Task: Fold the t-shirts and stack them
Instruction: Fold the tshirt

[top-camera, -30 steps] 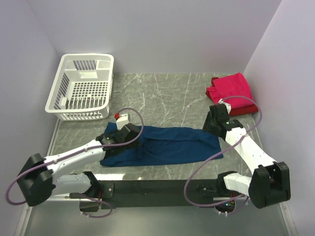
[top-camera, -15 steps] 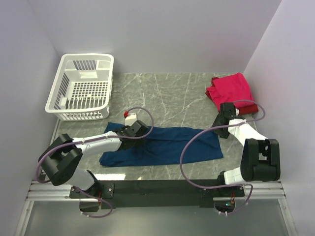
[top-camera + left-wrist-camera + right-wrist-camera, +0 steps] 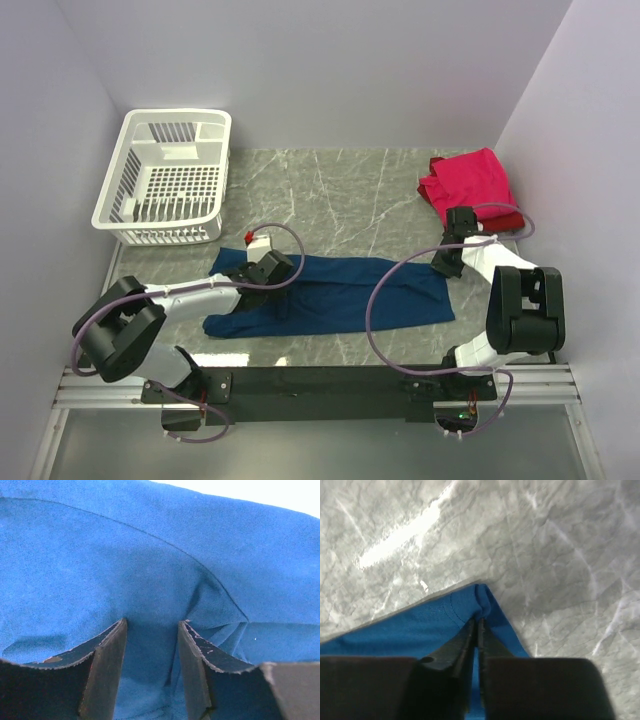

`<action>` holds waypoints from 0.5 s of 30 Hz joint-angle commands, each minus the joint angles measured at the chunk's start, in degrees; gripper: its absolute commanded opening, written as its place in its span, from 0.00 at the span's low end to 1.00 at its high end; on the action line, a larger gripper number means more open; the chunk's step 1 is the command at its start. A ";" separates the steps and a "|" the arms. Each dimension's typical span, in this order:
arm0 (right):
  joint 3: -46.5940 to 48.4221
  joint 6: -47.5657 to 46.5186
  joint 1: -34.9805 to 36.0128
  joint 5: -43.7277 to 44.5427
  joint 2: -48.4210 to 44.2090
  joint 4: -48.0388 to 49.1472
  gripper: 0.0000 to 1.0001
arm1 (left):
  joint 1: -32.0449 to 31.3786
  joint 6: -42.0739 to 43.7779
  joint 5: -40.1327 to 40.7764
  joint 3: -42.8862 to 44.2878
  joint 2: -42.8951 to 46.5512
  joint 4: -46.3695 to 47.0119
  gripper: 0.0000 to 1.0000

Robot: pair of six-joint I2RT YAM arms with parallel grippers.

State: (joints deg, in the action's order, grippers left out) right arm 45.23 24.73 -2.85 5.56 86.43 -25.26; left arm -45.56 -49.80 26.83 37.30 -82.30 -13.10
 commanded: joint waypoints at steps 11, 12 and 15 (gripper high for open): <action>4.69 -0.38 -0.66 11.31 1.10 -3.75 0.00 | 0.39 -0.56 -2.57 -2.49 -0.31 -1.22 0.51; 5.12 -0.47 -0.58 11.66 1.28 -4.18 0.00 | 0.39 -0.65 -2.48 -2.49 -0.05 -1.31 0.51; 7.76 -0.91 -0.66 13.94 2.60 -5.50 0.00 | 0.39 -0.30 -2.92 -3.02 0.74 -0.70 0.51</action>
State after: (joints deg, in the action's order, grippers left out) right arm 49.08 24.75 -2.83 12.64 88.25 -29.28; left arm -45.45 -49.84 26.59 36.23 -81.56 -11.64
